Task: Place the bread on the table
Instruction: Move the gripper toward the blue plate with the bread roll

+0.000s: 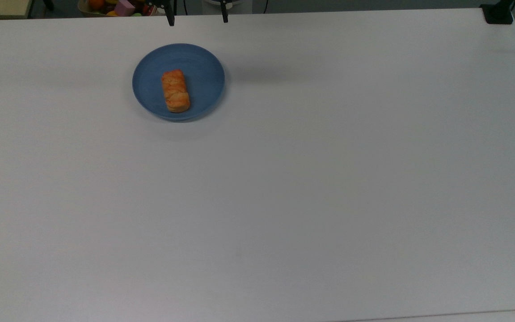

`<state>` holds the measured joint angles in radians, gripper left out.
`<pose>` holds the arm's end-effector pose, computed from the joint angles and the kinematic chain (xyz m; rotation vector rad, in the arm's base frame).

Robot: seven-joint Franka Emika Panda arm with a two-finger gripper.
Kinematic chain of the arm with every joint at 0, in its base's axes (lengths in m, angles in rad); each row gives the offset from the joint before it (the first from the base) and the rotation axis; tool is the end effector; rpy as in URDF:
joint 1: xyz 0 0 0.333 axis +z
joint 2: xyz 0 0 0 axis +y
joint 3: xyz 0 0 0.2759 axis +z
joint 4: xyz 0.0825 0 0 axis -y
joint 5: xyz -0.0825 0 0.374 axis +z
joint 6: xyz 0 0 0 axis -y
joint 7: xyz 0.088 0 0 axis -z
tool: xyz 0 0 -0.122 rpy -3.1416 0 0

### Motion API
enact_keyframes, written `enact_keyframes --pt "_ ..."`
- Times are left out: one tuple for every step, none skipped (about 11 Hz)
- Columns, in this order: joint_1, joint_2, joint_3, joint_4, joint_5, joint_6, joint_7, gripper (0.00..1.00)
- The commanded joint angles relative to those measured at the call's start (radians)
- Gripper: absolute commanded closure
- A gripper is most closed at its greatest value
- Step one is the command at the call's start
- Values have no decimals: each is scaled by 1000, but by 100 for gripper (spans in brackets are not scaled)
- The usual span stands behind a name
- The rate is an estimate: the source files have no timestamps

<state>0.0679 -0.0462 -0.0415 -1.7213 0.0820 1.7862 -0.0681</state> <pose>0.5509 0.0224 0.5444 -3.0537 -0.1243 -0.1725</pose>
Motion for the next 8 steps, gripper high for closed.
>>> enact_keyframes --pt "-2 -6 5 -4 -10 10 -7 0" --pt "-2 -6 5 -4 -8 10 -7 0" --pt "-3 -7 5 -4 -10 9 -7 0" --pt "-4 -6 5 -4 -10 9 -7 0" --pt "-5 -7 5 -6 -10 7 -7 0" --pt "-7 -8 5 -6 -8 6 -7 0" --pt "-8 -8 5 -9 -10 6 -9 0" --pt "-7 -9 5 -17 -10 4 -16 0"
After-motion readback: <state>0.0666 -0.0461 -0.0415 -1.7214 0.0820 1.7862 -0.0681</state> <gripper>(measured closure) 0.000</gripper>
